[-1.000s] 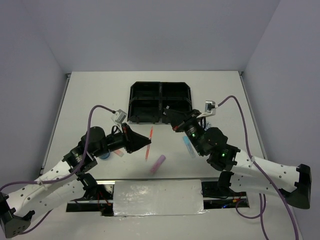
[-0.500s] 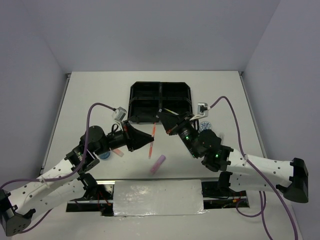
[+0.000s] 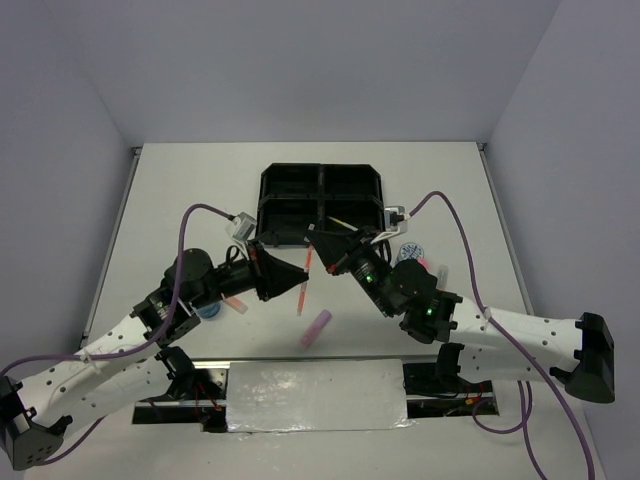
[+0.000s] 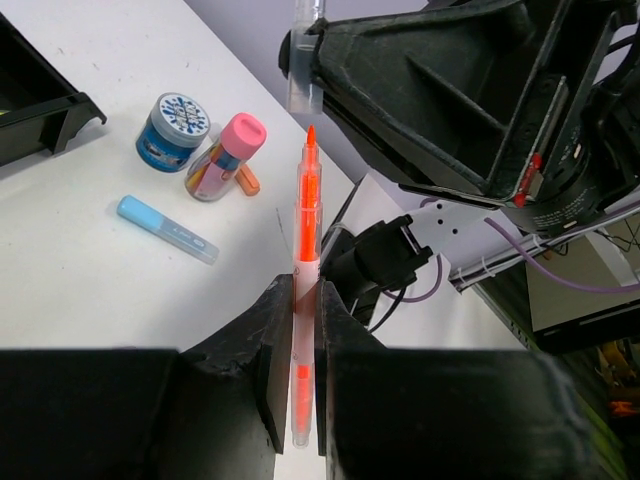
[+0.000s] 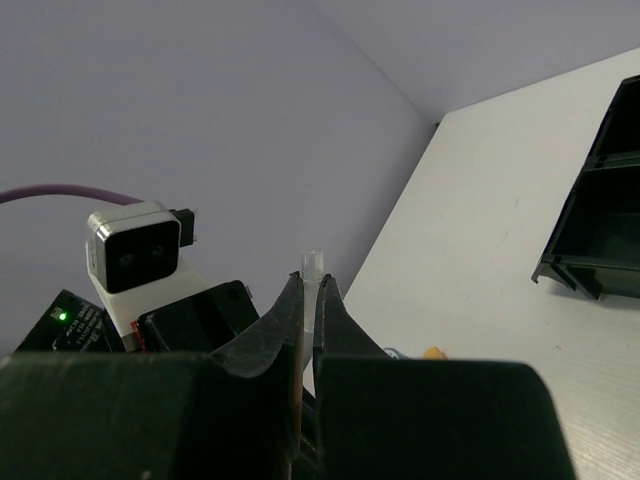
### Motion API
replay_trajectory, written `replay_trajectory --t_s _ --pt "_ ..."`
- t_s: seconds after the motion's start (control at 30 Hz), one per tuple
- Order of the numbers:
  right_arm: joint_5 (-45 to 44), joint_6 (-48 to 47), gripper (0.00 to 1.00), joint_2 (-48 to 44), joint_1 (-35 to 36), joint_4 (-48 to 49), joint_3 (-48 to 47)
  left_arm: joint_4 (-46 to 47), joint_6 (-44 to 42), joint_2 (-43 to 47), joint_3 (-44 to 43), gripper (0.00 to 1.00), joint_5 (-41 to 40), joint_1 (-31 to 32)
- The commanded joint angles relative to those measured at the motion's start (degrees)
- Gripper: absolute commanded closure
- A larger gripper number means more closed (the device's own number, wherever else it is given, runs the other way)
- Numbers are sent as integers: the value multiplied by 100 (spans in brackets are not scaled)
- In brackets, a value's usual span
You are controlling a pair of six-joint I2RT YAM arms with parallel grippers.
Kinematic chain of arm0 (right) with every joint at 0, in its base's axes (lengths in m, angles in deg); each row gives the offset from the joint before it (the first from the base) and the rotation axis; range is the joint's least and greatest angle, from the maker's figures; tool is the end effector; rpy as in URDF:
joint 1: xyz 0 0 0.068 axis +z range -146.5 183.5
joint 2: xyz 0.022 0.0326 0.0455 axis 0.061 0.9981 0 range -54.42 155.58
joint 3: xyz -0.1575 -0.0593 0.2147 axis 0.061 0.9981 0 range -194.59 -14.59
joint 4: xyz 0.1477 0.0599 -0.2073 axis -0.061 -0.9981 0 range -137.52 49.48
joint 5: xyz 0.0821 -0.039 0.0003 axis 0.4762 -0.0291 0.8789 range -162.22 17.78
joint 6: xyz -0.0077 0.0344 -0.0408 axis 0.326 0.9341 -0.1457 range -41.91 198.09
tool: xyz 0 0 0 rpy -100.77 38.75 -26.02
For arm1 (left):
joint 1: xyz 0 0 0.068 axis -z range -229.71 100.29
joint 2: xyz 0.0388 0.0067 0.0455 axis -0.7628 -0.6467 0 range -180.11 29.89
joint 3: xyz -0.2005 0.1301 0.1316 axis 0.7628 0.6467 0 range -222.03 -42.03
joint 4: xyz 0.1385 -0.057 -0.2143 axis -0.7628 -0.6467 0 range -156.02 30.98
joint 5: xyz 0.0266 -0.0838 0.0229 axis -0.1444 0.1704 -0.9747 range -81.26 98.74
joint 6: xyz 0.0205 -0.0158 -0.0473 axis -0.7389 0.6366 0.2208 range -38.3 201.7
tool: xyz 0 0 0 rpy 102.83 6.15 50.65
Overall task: Sort the stationery into containers
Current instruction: Close the pen cap on the pen.
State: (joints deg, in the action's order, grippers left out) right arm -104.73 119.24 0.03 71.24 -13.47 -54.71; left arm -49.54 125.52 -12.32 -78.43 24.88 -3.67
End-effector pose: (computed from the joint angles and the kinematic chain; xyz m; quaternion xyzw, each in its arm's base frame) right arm 0.1011 0.1965 0.3486 0.0749 0.6336 0.5085 0.5782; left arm 0.1194 -0.1380 0.3327 0.1155 0.6753 -0.5780 0.4434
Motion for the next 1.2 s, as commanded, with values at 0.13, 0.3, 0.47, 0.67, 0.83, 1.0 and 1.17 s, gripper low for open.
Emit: replay_trajectory --t_s 0.13,0.3,0.47,0.67,0.83,1.0,1.17 --pt "8 -221 100 -102 72 284 -84 11 -145 108 -253 100 -181 28" --pt "-150 -309 100 -146 72 239 -22 -156 -206 222 -332 100 -269 28" --pt "-185 -432 100 -137 72 161 -84 -200 -224 267 -341 100 -287 28" --pt "-106 -476 100 -76 72 90 -163 -201 -224 258 -341 100 -287 28" --pt "-36 -485 100 -58 72 169 -145 -201 -233 223 -341 100 -313 28" --pt "-106 -581 100 -75 72 178 -207 -139 -215 196 -289 100 -269 28" --pt "-132 -687 100 -5 81 152 -295 -51 -180 144 -262 100 -190 28"
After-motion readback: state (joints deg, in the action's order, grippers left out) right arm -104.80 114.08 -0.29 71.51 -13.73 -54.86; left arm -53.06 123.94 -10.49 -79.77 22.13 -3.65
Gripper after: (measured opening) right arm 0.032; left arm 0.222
